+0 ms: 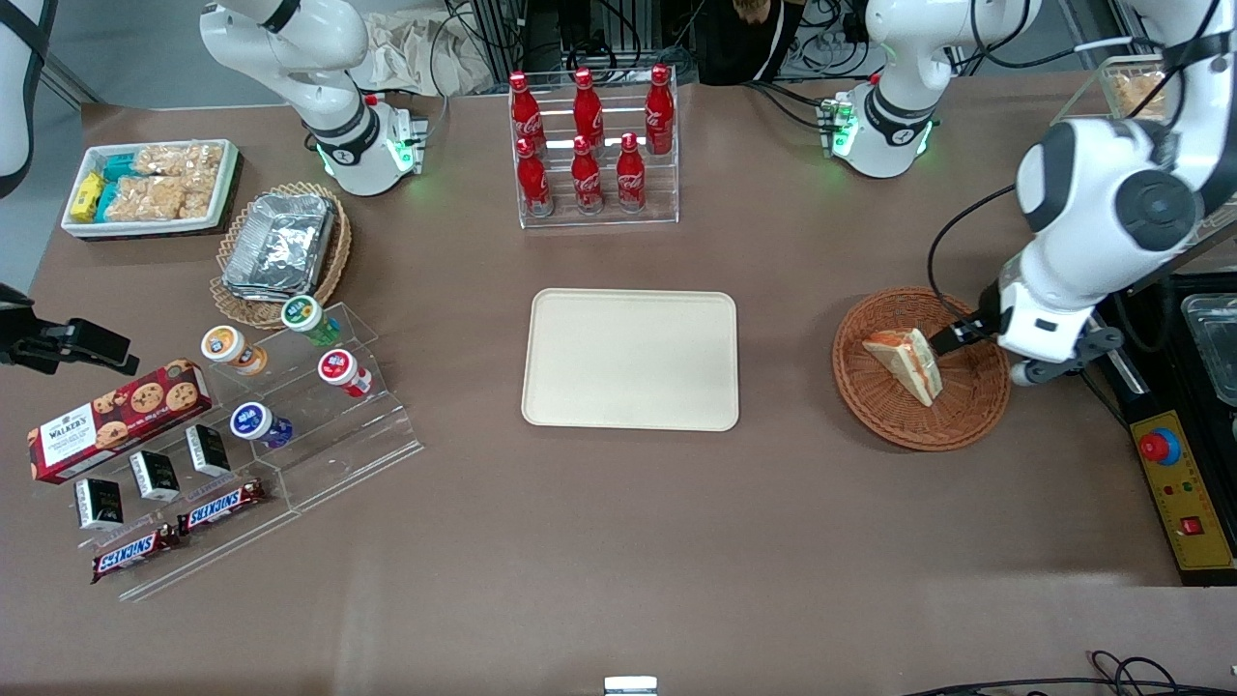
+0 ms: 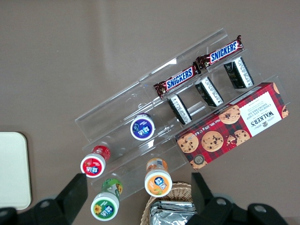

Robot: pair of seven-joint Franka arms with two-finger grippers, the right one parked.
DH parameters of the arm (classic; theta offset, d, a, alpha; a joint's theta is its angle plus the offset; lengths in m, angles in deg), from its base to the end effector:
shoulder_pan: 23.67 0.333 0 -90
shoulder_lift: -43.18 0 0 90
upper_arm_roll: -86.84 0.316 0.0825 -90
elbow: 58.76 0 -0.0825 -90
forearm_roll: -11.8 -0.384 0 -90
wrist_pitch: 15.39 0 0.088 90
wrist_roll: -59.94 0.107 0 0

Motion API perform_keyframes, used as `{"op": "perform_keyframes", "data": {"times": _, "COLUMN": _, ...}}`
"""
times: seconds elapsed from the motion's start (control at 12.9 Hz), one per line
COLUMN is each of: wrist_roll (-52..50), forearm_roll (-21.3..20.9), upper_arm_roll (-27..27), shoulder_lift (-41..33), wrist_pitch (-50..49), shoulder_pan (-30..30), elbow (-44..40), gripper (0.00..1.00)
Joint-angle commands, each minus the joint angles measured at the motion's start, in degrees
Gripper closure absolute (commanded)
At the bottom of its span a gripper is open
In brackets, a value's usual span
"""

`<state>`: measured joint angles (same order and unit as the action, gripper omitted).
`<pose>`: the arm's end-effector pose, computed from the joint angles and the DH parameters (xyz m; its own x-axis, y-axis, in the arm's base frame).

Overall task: Place sandwich from basket to tray
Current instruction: 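Close the left gripper on the sandwich and lift it from the basket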

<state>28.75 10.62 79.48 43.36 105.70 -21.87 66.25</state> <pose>0.5226 -0.0499 0.3819 0.9046 0.4230 -0.0527 0.4206 -0.9058 -0.0511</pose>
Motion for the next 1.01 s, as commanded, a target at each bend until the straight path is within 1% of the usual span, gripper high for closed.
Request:
{"op": "perform_keyframes", "data": {"times": 0.0, "wrist_roll": -6.3, "forearm_roll": 0.2, "upper_arm_roll": -1.3, "shoulder_lift": 3.3, "wrist_pitch": 4.5, "shoulder_pan": -0.2, "elbow": 2.3, "gripper": 0.0}}
{"op": "perform_keyframes", "data": {"times": 0.23, "wrist_roll": -9.7, "forearm_roll": 0.0, "upper_arm_roll": -1.6, "shoulder_lift": 6.8, "wrist_pitch": 9.4, "shoulder_pan": -0.3, "elbow": 4.5, "gripper": 0.0}}
{"op": "perform_keyframes", "data": {"times": 0.39, "wrist_roll": -10.8, "forearm_roll": -0.4, "upper_arm_roll": -1.6, "shoulder_lift": 7.0, "wrist_pitch": 13.1, "shoulder_pan": -0.2, "elbow": 8.1, "gripper": 0.0}}
{"op": "perform_keyframes", "data": {"times": 0.62, "wrist_roll": -13.9, "forearm_roll": -0.6, "upper_arm_roll": -1.5, "shoulder_lift": 7.8, "wrist_pitch": 17.5, "shoulder_pan": -0.2, "elbow": 11.4, "gripper": 0.01}}
{"op": "perform_keyframes", "data": {"times": 0.7, "wrist_roll": -14.9, "forearm_roll": -0.6, "upper_arm_roll": -1.5, "shoulder_lift": 7.8, "wrist_pitch": 18.2, "shoulder_pan": -0.2, "elbow": 12.3, "gripper": 0.01}}
{"op": "perform_keyframes", "data": {"times": 0.78, "wrist_roll": -15.8, "forearm_roll": -0.7, "upper_arm_roll": -1.4, "shoulder_lift": 7.8, "wrist_pitch": 18.3, "shoulder_pan": -0.2, "elbow": 12.7, "gripper": 0.05}}
{"op": "perform_keyframes", "data": {"times": 0.85, "wrist_roll": -16.7, "forearm_roll": -0.7, "upper_arm_roll": -1.4, "shoulder_lift": 7.8, "wrist_pitch": 18.3, "shoulder_pan": -0.2, "elbow": 12.6, "gripper": 0.16}}
{"op": "perform_keyframes", "data": {"times": 0.93, "wrist_roll": -16.9, "forearm_roll": -0.7, "upper_arm_roll": -1.4, "shoulder_lift": 7.8, "wrist_pitch": 18.3, "shoulder_pan": -0.1, "elbow": 12.4, "gripper": 0.42}}
